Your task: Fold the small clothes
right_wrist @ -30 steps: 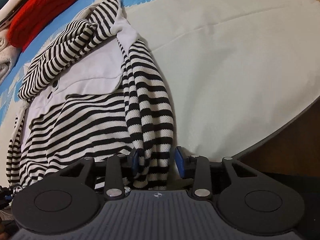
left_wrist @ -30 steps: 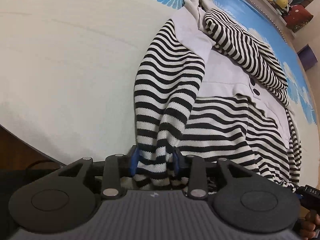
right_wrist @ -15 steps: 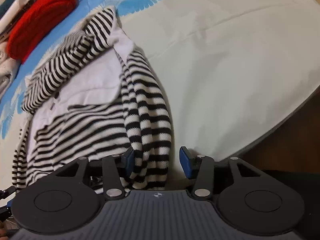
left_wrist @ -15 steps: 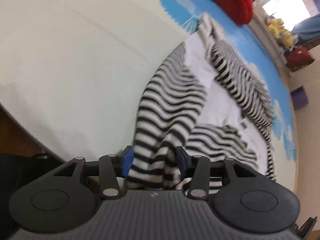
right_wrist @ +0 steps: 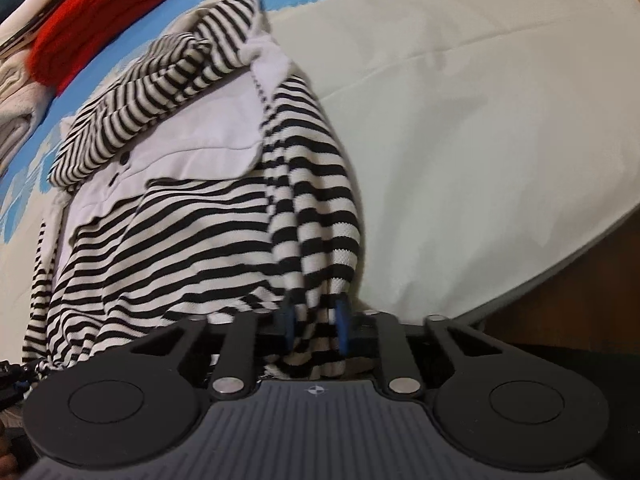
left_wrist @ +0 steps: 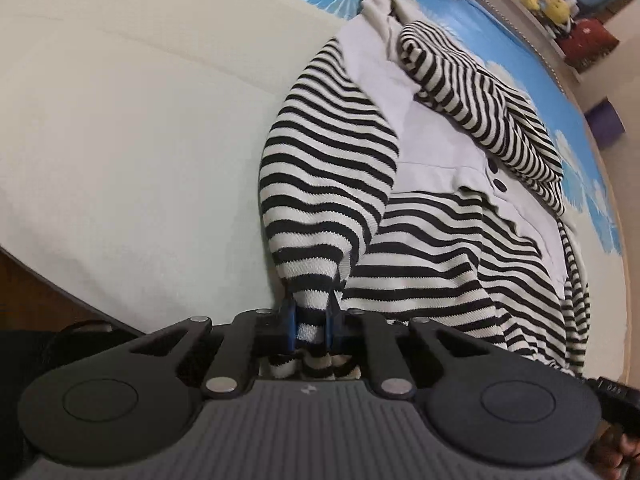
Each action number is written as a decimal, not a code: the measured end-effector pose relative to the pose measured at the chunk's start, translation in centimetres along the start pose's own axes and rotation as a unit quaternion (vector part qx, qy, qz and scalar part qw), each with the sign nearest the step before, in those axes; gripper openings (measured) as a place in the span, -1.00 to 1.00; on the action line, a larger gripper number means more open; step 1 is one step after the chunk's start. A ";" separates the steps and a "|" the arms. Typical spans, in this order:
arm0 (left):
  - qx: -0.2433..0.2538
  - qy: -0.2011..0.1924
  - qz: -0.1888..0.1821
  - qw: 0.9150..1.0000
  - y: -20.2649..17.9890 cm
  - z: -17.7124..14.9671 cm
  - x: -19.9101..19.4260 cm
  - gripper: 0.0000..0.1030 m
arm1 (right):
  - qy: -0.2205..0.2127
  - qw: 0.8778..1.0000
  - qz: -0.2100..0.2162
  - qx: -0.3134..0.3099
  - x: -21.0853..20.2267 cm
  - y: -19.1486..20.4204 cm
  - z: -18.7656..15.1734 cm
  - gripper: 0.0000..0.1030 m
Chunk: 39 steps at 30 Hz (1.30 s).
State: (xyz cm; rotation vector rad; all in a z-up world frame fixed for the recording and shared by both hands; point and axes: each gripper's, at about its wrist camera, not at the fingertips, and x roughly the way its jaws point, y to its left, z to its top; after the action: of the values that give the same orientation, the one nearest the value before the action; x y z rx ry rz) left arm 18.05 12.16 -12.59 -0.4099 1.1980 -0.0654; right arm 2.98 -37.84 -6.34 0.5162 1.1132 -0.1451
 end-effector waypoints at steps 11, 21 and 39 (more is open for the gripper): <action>0.038 -0.047 -0.079 0.995 -0.8 2.1 -8.7 -0.86 | -0.072 0.995 0.069 0.032 -7.4 -0.2 1.6 -0.84; 0.050 -0.087 -0.152 0.983 1.2 -1.2 -22.2 -0.93 | -0.124 0.977 0.167 0.054 -21.7 -1.3 -1.8 -0.85; 0.057 -0.067 -0.050 0.995 -3.2 15.4 -0.9 -0.78 | -0.065 0.990 0.096 0.080 -1.9 2.8 14.8 -0.68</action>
State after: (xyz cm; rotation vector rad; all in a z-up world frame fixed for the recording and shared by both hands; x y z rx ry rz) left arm 32.29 13.71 -6.08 -0.3691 1.0349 -0.1893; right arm 15.30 -42.58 1.23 0.7440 0.9228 -0.1000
